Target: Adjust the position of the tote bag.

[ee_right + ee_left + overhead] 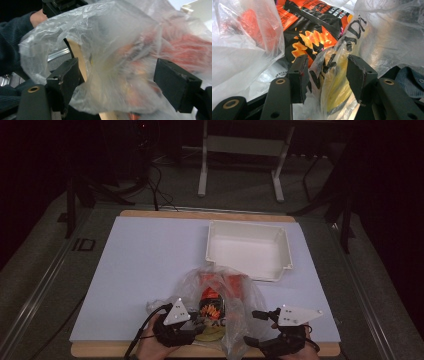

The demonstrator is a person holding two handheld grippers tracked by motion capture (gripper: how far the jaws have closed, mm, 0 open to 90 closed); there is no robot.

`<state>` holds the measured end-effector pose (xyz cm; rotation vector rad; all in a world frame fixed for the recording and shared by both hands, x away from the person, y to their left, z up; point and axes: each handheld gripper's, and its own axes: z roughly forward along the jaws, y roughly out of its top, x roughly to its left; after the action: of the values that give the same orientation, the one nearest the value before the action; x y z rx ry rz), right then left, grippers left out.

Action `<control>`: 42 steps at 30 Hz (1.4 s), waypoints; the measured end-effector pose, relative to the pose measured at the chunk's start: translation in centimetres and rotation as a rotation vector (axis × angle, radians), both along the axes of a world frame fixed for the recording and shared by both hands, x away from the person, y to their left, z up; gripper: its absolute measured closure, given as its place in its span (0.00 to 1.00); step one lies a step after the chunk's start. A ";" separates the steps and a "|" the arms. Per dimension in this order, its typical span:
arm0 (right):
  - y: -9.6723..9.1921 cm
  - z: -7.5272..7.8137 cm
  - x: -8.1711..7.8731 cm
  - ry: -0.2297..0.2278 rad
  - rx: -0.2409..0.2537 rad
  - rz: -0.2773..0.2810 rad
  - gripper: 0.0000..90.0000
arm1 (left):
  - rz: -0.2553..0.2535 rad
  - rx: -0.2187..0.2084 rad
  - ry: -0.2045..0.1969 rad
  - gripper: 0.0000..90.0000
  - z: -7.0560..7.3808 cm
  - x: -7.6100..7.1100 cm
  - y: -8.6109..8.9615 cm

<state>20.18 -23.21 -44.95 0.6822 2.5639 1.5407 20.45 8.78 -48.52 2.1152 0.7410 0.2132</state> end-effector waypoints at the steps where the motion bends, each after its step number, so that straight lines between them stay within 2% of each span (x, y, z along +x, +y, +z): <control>1: 0.4 -0.1 0.1 0.001 -0.013 -0.001 0.24 | -0.002 0.008 0.000 0.57 -0.1 0.1 -0.2; 3: 0.9 -0.4 0.5 -0.002 -0.040 -0.031 0.32 | -0.006 0.025 0.001 0.58 -0.4 0.3 -0.7; 4: 1.1 -0.5 0.7 0.001 -0.049 -0.036 0.40 | -0.008 0.031 0.007 0.59 -0.6 0.4 -0.9; 8: 0.8 -1.5 2.0 0.051 -0.095 -0.098 0.83 | -0.017 0.057 0.018 0.75 -1.1 0.5 -1.4; 10: 0.2 -1.9 2.4 0.072 -0.103 -0.135 0.95 | -0.021 0.059 0.021 0.83 -1.2 0.4 -1.4; 12: -0.5 -2.3 2.7 0.088 -0.098 -0.172 0.99 | -0.027 0.056 0.023 0.90 -1.2 0.2 -1.1; 14: -1.3 -2.5 2.8 0.103 -0.094 -0.210 0.99 | -0.034 0.063 0.017 0.94 -1.2 -0.1 -0.9; 17: -2.4 -2.8 2.8 0.121 -0.114 -0.256 1.00 | -0.036 0.076 0.017 0.97 -1.5 -0.8 -0.4; 21: -3.8 -3.4 2.7 0.153 -0.146 -0.294 1.00 | -0.044 0.077 0.039 0.98 -2.3 -1.6 0.4; 24: -4.5 -4.0 2.7 0.187 -0.145 -0.296 1.00 | -0.065 0.067 0.053 0.98 -2.9 -2.2 0.6; 28: -4.6 -5.0 2.9 0.226 -0.166 -0.301 1.00 | -0.081 0.087 0.075 0.98 -3.9 -2.7 0.4; 33: -4.7 -5.7 3.3 0.257 -0.191 -0.312 0.99 | -0.072 0.102 0.095 0.97 -4.9 -2.3 0.3; 36: -4.8 -6.0 3.4 0.278 -0.203 -0.318 0.99 | -0.064 0.089 0.119 0.96 -5.1 -1.8 0.4; 37: -4.8 -6.1 3.5 0.282 -0.205 -0.319 0.96 | -0.065 0.086 0.121 0.95 -5.1 -1.8 0.4; 40: -5.3 -5.9 3.4 0.273 -0.215 -0.328 0.76 | -0.069 0.083 0.103 0.82 -4.7 -2.3 0.5; 42: -5.9 -5.5 3.3 0.263 -0.194 -0.325 0.68 | -0.072 0.068 0.094 0.77 -4.3 -2.5 0.7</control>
<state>23.43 -29.09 -50.45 1.2730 2.5613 1.1521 17.97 9.51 -52.77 2.2248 0.7199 0.1014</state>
